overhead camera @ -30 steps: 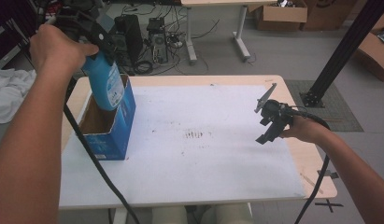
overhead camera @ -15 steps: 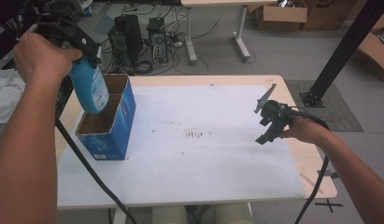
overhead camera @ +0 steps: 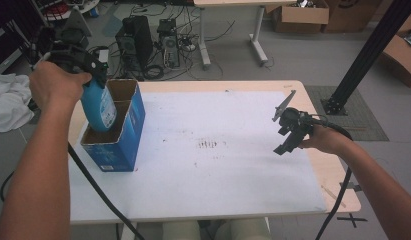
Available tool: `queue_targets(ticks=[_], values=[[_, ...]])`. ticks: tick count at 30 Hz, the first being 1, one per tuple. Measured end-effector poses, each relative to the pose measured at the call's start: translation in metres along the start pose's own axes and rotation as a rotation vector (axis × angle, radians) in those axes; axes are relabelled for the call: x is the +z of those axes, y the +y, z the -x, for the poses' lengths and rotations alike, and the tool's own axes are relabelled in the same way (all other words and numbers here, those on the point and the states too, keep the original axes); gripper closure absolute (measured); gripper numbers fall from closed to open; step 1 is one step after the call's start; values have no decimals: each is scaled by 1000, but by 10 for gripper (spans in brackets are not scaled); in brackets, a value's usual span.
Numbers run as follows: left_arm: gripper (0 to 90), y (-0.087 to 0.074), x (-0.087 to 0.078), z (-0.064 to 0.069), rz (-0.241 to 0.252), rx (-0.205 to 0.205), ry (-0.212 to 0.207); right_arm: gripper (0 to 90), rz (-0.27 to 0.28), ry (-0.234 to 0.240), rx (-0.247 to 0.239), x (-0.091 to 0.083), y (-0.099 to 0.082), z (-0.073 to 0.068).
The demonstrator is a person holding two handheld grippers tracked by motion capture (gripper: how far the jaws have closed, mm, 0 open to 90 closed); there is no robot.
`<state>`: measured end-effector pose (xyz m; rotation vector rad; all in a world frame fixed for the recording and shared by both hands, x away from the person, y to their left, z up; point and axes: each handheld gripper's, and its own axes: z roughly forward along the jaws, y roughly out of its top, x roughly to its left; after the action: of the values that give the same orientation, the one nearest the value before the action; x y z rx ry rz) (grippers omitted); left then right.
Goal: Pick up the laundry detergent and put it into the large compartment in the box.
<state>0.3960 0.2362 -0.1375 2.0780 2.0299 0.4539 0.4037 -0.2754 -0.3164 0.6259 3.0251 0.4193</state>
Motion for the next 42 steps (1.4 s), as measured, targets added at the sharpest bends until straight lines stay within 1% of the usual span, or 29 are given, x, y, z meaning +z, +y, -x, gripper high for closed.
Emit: queue_targets(ticks=[4, 6, 10, 14, 19, 22, 24, 26, 32, 37, 42], values=[[377, -3, 14, -1, -4, 2, -3, 187, -2, 0, -1, 1, 0, 0], [377, -4, 21, -1, -18, 1, -8, 187, -4, 0, 0, 1, 0, 1], [377, -7, 34, -1, -31, 1, -11, 186, -1, -1, 6, 2, 0, 1], [377, -10, 47, -1, -48, 7, -14, 186, -7, 1, 10, 3, 0, 1], [377, -14, 62, 1, -75, 14, -29, 186, -6, 3, 11, 5, -1, 2], [377, -16, 71, 2, -88, 19, -30, 186, -8, 5, 12, 5, -1, 2], [377, -18, 75, 3, -86, 24, -27, 186, -8, 4, 14, 5, -1, 2], [377, -20, 83, 4, -99, 28, -30, 186, -3, 5, 11, 5, -2, 3], [377, -24, 94, 6, -99, 31, -29, 186, -8, 5, 15, 5, -4, 3], [377, -28, 105, 9, -111, 40, -31, 186, -7, 6, 17, 6, -4, 3], [377, -32, 117, 10, -118, 34, -31, 186, -12, 9, 20, 7, -5, 3]])
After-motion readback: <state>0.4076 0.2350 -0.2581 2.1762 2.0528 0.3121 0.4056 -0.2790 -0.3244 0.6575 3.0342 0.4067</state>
